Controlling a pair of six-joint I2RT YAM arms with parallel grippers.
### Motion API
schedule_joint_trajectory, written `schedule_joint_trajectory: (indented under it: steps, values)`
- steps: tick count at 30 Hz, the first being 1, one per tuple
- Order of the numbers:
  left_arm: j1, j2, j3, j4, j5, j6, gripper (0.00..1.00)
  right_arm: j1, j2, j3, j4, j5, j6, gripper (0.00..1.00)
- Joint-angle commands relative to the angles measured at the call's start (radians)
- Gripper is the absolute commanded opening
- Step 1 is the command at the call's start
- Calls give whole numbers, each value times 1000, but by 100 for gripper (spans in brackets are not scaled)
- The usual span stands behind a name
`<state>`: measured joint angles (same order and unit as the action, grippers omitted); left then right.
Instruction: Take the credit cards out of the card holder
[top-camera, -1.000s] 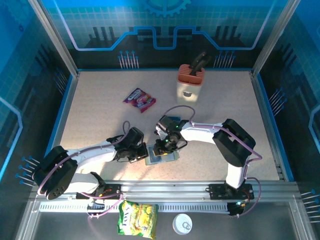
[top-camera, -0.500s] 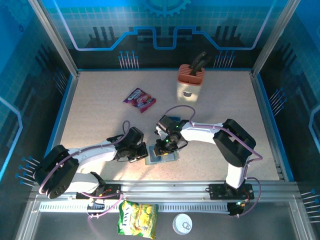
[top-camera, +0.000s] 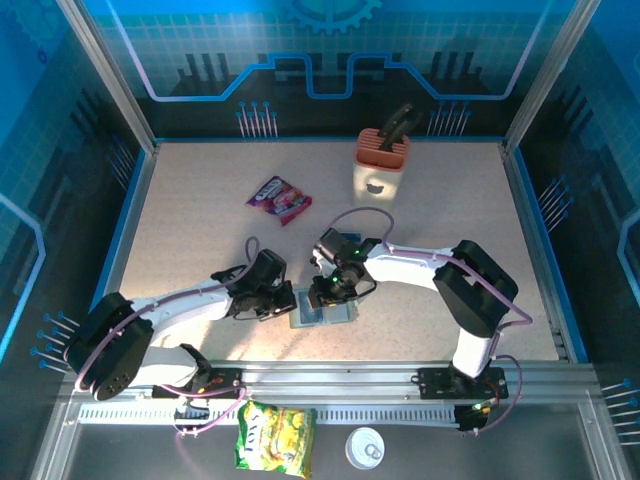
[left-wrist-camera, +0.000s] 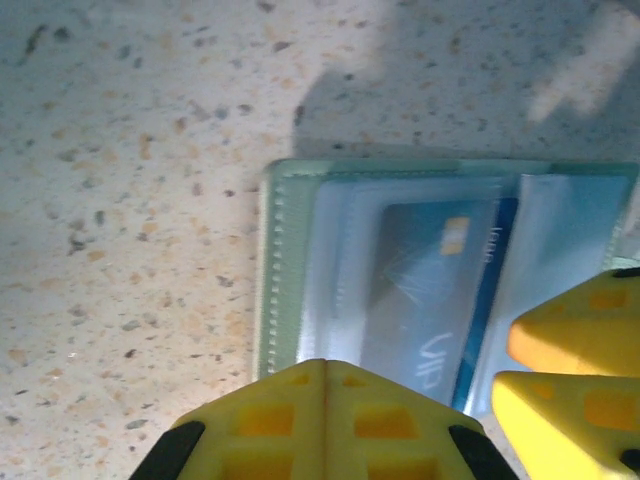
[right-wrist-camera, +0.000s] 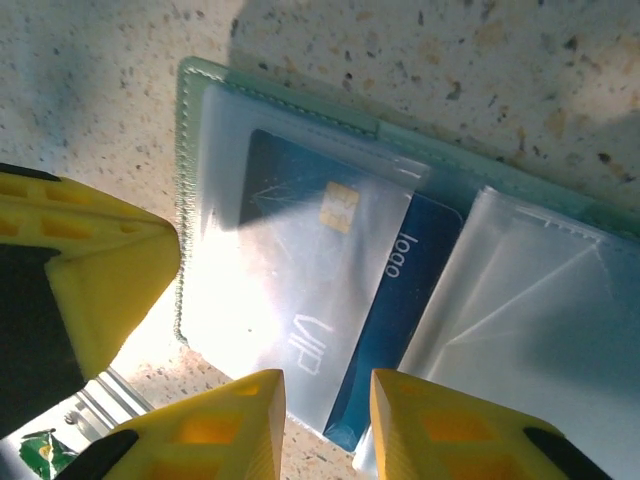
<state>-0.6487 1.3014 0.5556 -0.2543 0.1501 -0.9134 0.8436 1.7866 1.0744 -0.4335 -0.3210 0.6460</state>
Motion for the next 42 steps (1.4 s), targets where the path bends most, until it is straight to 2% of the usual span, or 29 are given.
schedule_joint_trajectory:
  steps: [1,15,42]
  values:
    - [5,-13,34,-21,59,28,0,1,-41,-13,-9,11,-4,29]
    - [-8,72,11,43,92,17,0,-30,-47,-68,66,-61,36,29]
    - [-6,73,-14,5,52,11,0,-66,22,-159,217,-160,87,29]
